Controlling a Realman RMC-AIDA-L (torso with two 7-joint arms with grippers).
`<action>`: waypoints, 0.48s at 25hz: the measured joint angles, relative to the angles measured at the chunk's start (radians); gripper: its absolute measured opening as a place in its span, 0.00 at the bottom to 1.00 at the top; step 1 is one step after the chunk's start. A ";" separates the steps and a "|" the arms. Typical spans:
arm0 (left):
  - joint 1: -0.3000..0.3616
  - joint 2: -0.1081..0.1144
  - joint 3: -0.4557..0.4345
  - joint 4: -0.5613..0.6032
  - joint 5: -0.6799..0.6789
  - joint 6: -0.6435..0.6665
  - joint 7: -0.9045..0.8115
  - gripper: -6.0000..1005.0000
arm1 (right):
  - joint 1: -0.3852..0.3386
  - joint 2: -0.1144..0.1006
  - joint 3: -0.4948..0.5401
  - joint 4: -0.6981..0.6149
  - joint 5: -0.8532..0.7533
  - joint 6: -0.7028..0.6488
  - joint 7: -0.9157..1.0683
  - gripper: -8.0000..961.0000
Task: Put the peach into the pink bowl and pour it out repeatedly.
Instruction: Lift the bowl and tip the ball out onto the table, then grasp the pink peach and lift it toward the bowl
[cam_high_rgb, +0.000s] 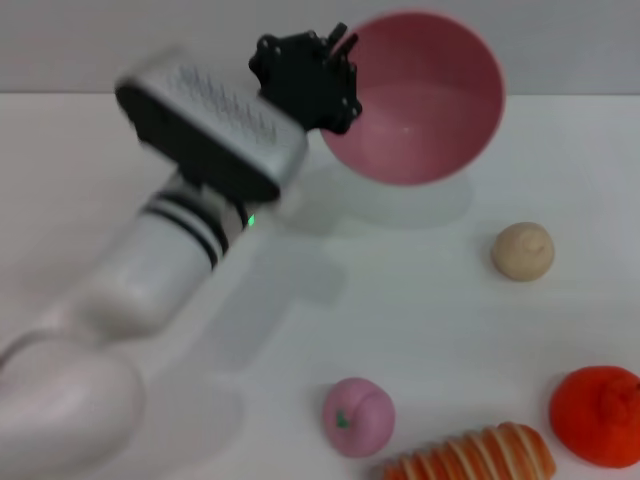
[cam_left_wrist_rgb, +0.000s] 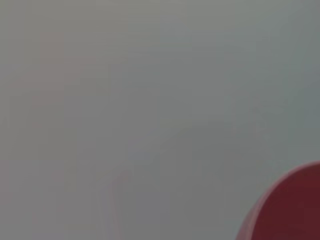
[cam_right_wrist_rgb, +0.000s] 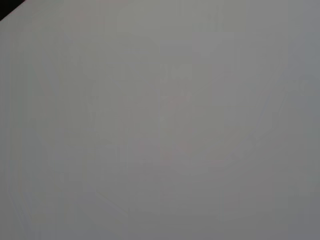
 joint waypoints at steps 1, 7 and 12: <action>-0.017 0.001 -0.056 0.017 -0.010 0.109 -0.029 0.05 | -0.003 0.000 -0.008 -0.004 -0.010 -0.002 0.003 0.60; -0.163 0.002 -0.416 0.033 -0.042 0.699 -0.121 0.05 | -0.011 0.000 -0.047 -0.136 -0.159 -0.075 0.109 0.60; -0.333 0.006 -0.754 -0.092 -0.040 1.096 -0.158 0.05 | -0.004 0.000 -0.092 -0.383 -0.340 -0.217 0.318 0.60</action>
